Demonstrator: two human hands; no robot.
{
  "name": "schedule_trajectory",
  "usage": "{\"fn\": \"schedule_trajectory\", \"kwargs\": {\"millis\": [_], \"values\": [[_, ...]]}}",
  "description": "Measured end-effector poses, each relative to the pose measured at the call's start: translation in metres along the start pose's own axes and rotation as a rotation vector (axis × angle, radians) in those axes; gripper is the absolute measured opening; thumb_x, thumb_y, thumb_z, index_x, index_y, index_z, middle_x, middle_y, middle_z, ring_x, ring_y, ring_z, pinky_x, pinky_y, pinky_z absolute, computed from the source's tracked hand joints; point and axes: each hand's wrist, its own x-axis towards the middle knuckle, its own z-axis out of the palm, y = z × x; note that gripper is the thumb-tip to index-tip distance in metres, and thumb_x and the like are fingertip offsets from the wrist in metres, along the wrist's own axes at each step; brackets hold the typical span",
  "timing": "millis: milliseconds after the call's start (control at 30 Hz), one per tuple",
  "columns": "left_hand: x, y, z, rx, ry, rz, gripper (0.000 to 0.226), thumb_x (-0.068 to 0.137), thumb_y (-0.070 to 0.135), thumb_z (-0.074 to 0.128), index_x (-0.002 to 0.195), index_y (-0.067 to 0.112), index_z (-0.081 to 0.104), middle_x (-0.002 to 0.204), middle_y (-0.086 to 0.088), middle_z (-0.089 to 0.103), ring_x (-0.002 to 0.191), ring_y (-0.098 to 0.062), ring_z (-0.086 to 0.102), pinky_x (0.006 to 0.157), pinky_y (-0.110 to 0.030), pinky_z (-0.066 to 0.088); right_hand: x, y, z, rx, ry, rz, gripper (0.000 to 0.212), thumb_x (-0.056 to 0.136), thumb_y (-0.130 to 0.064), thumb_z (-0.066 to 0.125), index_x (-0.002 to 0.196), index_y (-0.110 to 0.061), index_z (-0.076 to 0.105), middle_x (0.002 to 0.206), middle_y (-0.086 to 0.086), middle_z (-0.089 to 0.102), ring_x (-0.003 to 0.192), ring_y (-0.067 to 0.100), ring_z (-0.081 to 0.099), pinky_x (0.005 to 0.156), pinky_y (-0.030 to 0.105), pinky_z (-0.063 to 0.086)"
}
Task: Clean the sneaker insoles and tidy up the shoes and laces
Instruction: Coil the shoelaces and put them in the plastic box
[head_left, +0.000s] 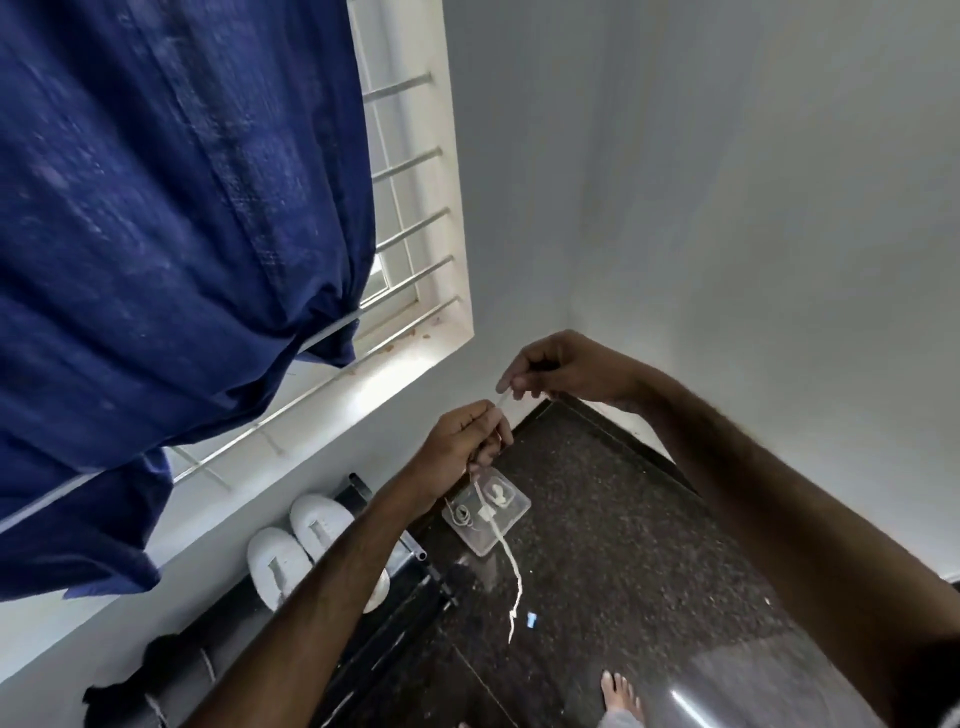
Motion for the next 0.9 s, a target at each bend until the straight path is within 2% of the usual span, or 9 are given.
{"fn": "schedule_trajectory", "kwargs": {"millis": [167,267,367,433,533,633,733,833,900], "values": [[0.030,0.018,0.024,-0.106,0.061,-0.056,0.041,0.109,0.026,0.037,0.090,0.005,0.066,0.063,-0.010,0.058,0.052,-0.022,0.051,0.053,-0.030,0.046,0.027,0.028,-0.029,0.213,-0.075,-0.065,0.016,0.095,-0.001,0.065,0.110,0.005,0.069,0.093,0.009,0.076,0.080,0.014,0.069,0.072,0.024,0.056],[0.054,0.028,0.041,-0.227,0.174,-0.068,0.040,0.106,0.031,0.042,0.085,0.007,0.066,0.060,-0.012,0.057,0.047,-0.024,0.048,0.053,-0.031,0.044,0.034,0.048,-0.038,0.253,0.045,-0.065,0.018,0.091,-0.009,0.074,0.101,0.005,0.068,0.084,0.008,0.073,0.072,0.012,0.066,0.067,0.024,0.055],[0.077,0.039,0.054,-0.347,0.284,-0.016,0.039,0.104,0.031,0.044,0.088,0.007,0.070,0.064,-0.014,0.062,0.051,-0.025,0.055,0.057,-0.035,0.049,0.032,0.078,-0.038,0.329,0.157,0.052,0.013,0.094,-0.019,0.071,0.100,-0.008,0.066,0.086,0.002,0.072,0.077,0.010,0.067,0.075,0.030,0.054],[0.085,0.046,0.057,-0.447,0.349,0.008,0.041,0.103,0.032,0.043,0.094,0.004,0.072,0.073,-0.016,0.068,0.061,-0.026,0.063,0.064,-0.039,0.055,0.025,0.096,-0.029,0.414,0.047,0.111,0.018,0.101,-0.028,0.060,0.108,-0.012,0.066,0.099,0.001,0.072,0.092,0.010,0.068,0.089,0.036,0.050],[0.092,0.053,0.053,-0.512,0.408,0.019,0.045,0.108,0.030,0.036,0.104,0.001,0.071,0.086,-0.020,0.073,0.077,-0.029,0.071,0.077,-0.041,0.058,0.012,0.108,-0.011,0.531,-0.267,0.091,0.042,0.109,-0.039,0.036,0.128,-0.014,0.062,0.116,0.007,0.072,0.117,0.020,0.065,0.107,0.041,0.044],[0.093,0.058,0.044,-0.623,0.413,0.006,0.047,0.109,0.030,0.032,0.108,-0.001,0.068,0.093,-0.022,0.075,0.083,-0.031,0.074,0.083,-0.044,0.059,0.004,0.114,0.000,0.726,-0.374,0.086,0.043,0.108,-0.036,0.042,0.116,-0.002,0.067,0.083,0.013,0.060,0.084,0.025,0.064,0.099,0.044,0.050],[0.090,0.064,0.035,-0.683,0.403,0.007,0.050,0.109,0.030,0.030,0.104,-0.002,0.068,0.097,-0.024,0.075,0.086,-0.033,0.075,0.080,-0.042,0.062,0.002,0.120,0.010,0.820,-0.432,0.067,0.036,0.106,-0.038,0.051,0.091,-0.009,0.067,0.068,0.005,0.030,0.061,0.019,0.038,0.093,0.052,0.046],[0.084,0.068,0.035,-0.677,0.363,0.013,0.056,0.108,0.028,0.028,0.094,0.001,0.075,0.099,-0.024,0.076,0.088,-0.034,0.075,0.078,-0.041,0.062,0.005,0.118,0.015,0.760,-0.443,0.183,0.037,0.102,-0.044,0.055,0.079,-0.015,0.061,0.065,-0.001,0.030,0.058,0.014,0.033,0.069,0.030,0.045],[0.080,0.067,0.036,-0.647,0.331,0.007,0.056,0.105,0.028,0.031,0.091,0.003,0.079,0.098,-0.024,0.076,0.087,-0.034,0.075,0.076,-0.041,0.061,0.014,0.117,0.014,0.647,-0.429,0.311,0.039,0.102,-0.044,0.054,0.073,-0.019,0.056,0.063,-0.005,0.036,0.055,0.010,0.036,0.059,0.023,0.041]]}}
